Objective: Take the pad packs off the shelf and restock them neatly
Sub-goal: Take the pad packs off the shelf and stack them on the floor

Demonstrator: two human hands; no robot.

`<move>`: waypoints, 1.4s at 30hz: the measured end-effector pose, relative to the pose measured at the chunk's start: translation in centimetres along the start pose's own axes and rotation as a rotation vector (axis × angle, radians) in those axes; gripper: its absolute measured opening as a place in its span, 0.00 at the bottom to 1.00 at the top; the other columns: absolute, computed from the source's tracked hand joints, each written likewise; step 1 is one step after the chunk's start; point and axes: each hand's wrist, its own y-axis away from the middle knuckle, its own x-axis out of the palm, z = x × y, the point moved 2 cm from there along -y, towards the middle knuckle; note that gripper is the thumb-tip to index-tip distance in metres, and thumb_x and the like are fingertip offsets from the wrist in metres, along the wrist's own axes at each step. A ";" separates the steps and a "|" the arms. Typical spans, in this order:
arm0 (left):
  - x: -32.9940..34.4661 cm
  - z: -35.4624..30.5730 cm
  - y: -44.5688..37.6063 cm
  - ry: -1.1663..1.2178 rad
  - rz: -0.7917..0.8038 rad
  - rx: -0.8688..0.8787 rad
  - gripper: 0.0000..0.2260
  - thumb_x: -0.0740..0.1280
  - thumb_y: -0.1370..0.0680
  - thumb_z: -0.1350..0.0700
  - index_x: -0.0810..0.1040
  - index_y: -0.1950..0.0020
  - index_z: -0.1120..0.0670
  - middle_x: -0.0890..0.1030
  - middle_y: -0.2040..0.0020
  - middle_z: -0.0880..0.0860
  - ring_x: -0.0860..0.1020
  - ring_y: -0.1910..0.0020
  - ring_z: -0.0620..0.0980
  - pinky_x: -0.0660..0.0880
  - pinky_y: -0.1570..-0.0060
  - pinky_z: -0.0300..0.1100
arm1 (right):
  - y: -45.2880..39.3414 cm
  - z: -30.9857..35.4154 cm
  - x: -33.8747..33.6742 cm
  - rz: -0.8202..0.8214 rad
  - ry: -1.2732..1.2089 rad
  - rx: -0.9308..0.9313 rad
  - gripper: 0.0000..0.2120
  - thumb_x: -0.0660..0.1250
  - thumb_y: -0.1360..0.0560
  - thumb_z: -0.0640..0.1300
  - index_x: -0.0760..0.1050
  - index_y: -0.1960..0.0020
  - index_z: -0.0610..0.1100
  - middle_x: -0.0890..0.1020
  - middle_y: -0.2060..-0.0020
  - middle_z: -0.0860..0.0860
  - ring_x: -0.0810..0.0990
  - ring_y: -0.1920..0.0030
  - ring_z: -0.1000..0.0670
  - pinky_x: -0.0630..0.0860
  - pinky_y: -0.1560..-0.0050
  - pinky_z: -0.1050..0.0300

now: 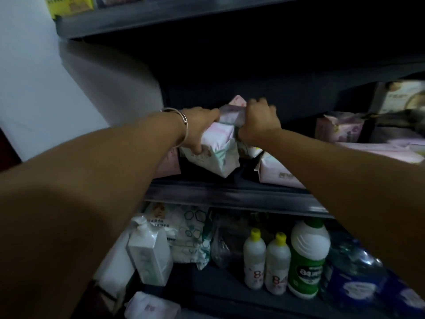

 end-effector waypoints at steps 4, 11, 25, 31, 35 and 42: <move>-2.1 -1.7 3.0 0.085 -0.027 0.031 0.32 0.77 0.37 0.57 0.66 0.38 0.55 0.71 0.50 0.55 0.71 0.49 0.54 0.68 0.56 0.41 | 3.1 0.6 -3.2 -0.051 -0.023 -0.056 0.28 0.68 0.28 0.42 0.62 0.32 0.37 0.64 0.33 0.40 0.63 0.33 0.38 0.67 0.38 0.48; -2.6 -7.8 9.6 0.155 0.053 0.059 0.32 0.78 0.36 0.57 0.69 0.35 0.57 0.74 0.43 0.57 0.72 0.45 0.56 0.72 0.43 0.51 | 11.4 -0.9 -6.0 -0.020 -0.048 -0.079 0.27 0.68 0.27 0.44 0.63 0.32 0.38 0.65 0.34 0.42 0.63 0.33 0.39 0.67 0.36 0.44; 8.4 -27.6 14.2 0.286 0.368 0.240 0.30 0.79 0.38 0.53 0.72 0.39 0.54 0.74 0.46 0.52 0.73 0.49 0.51 0.72 0.49 0.42 | 28.3 -17.5 -1.8 0.412 0.133 0.152 0.30 0.74 0.33 0.48 0.70 0.36 0.37 0.71 0.38 0.39 0.73 0.39 0.38 0.73 0.44 0.51; 16.5 -33.5 14.7 0.294 0.505 0.314 0.31 0.78 0.37 0.49 0.70 0.39 0.53 0.74 0.43 0.52 0.73 0.48 0.52 0.73 0.47 0.43 | 33.8 -23.4 2.8 0.650 0.157 0.271 0.30 0.75 0.34 0.46 0.69 0.37 0.38 0.72 0.40 0.41 0.75 0.43 0.43 0.72 0.55 0.56; 22.7 -36.0 14.4 0.098 0.605 0.354 0.38 0.76 0.39 0.40 0.66 0.34 0.49 0.71 0.39 0.51 0.68 0.41 0.53 0.67 0.41 0.48 | 36.7 -27.2 7.2 0.753 0.157 0.257 0.31 0.75 0.34 0.48 0.68 0.35 0.40 0.70 0.38 0.42 0.73 0.41 0.43 0.73 0.47 0.55; 31.6 -42.6 13.8 0.031 0.596 0.396 0.41 0.77 0.41 0.42 0.65 0.32 0.50 0.70 0.37 0.53 0.67 0.39 0.55 0.65 0.39 0.51 | 41.4 -33.0 14.1 0.747 0.222 0.185 0.32 0.72 0.32 0.52 0.66 0.32 0.42 0.70 0.37 0.44 0.66 0.36 0.43 0.66 0.37 0.50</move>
